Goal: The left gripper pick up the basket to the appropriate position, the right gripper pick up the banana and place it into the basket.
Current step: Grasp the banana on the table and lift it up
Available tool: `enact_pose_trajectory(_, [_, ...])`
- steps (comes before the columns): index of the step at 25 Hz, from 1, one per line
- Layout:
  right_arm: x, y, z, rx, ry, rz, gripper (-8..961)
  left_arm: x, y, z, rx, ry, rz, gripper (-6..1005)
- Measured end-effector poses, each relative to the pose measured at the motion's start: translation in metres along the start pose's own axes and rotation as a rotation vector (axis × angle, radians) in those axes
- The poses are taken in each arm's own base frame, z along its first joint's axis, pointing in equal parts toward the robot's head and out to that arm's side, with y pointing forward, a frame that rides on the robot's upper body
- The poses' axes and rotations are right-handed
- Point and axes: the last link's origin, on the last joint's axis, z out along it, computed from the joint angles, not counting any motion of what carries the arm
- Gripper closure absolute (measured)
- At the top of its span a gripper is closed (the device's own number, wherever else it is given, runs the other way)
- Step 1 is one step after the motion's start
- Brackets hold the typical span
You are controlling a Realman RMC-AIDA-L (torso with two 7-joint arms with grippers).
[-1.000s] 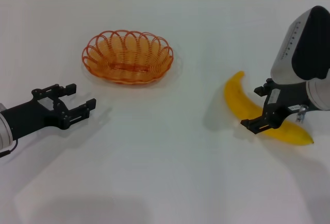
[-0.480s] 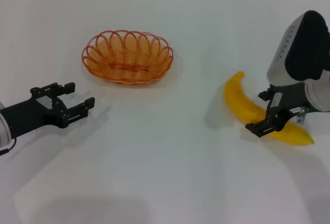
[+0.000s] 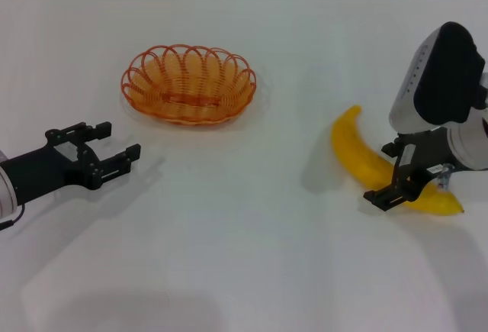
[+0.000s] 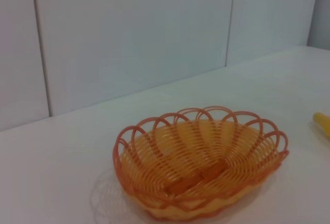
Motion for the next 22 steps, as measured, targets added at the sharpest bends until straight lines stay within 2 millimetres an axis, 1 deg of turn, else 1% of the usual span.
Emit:
enact_pose_trajectory(19, [-0.0015, -0.0001, -0.0004, -0.013, 0.011, 0.024, 99, 0.0002, -0.0005, 0.0000, 0.002, 0.000, 0.000, 317])
enact_pose_trajectory(22, [-0.0007, 0.0002, -0.0008, -0.017, 0.015, 0.026, 298, 0.0003, -0.0007, -0.0001, 0.003, 0.001, 0.000, 317])
